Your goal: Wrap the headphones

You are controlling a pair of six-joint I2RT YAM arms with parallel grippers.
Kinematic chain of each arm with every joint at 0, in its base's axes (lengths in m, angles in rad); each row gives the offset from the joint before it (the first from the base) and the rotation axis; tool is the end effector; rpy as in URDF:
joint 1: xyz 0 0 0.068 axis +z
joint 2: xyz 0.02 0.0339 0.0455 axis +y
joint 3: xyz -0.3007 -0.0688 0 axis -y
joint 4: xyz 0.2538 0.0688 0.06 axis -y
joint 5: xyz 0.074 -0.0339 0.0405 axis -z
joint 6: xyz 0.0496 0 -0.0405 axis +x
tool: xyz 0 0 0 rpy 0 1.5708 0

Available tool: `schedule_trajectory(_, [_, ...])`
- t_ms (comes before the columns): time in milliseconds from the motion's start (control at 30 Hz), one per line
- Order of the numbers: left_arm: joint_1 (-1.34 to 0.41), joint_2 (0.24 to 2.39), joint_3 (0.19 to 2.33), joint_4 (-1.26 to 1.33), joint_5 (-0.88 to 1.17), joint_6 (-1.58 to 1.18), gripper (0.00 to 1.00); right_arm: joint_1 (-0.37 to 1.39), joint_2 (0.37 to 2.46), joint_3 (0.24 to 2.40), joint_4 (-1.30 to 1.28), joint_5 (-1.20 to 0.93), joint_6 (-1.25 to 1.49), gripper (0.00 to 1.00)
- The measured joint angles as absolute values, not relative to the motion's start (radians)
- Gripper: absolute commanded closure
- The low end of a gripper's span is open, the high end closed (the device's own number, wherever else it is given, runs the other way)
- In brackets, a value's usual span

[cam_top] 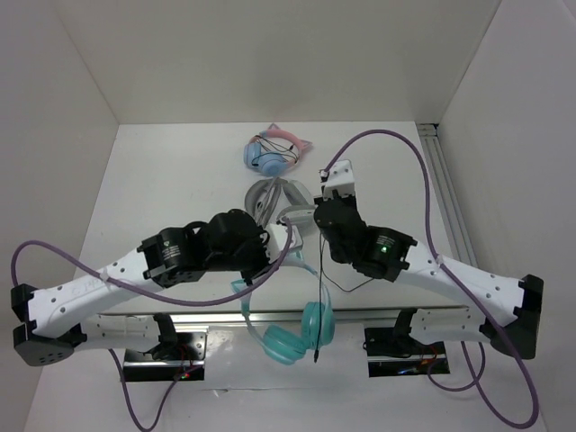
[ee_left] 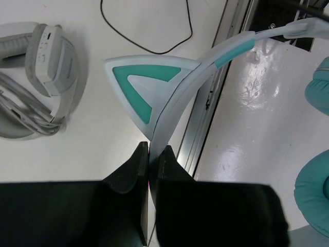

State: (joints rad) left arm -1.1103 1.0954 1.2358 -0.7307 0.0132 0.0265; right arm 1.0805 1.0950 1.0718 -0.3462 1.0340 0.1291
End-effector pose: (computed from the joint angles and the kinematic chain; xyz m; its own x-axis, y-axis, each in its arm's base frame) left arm 0.1007 -0.2045 0.4070 -0.2234 0.5100 -0.8307 0.9069 0.4212 0.0147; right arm 0.1459 0.1829 0.3990 -0.1781 -0.1939 -0.9647 -0.0513 0.9809 -0.1876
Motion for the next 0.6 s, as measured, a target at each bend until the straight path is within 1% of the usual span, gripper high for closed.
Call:
schedule_trajectory(100, [-1.117, 1.144, 1.247, -0.729, 0.018, 0.024, 1.0, 1.073, 1.143, 1.075, -0.382, 1.0, 0.162, 1.0])
schedule_trajectory(200, [-1.119, 1.195, 1.247, -0.74, 0.018, 0.025, 1.0, 1.08, 1.151, 1.076, -0.39, 0.982, 0.183, 1.0])
schedule_trajectory(300, [-1.12, 1.201, 1.244, -0.739, 0.022, 0.025, 1.0, 1.073, 1.151, 1.081, -0.393, 0.977, 0.198, 1.0])
schedule_trajectory(467, [-1.12, 1.147, 1.243, -0.727, 0.027, 0.022, 1.0, 1.037, 1.152, 1.08, -0.406, 0.937, 0.226, 1.0])
schedule_trajectory(600, [-1.115, 1.056, 1.243, -0.706, 0.039, 0.019, 1.0, 1.034, 1.152, 1.063, -0.404, 0.884, 0.243, 1.0])
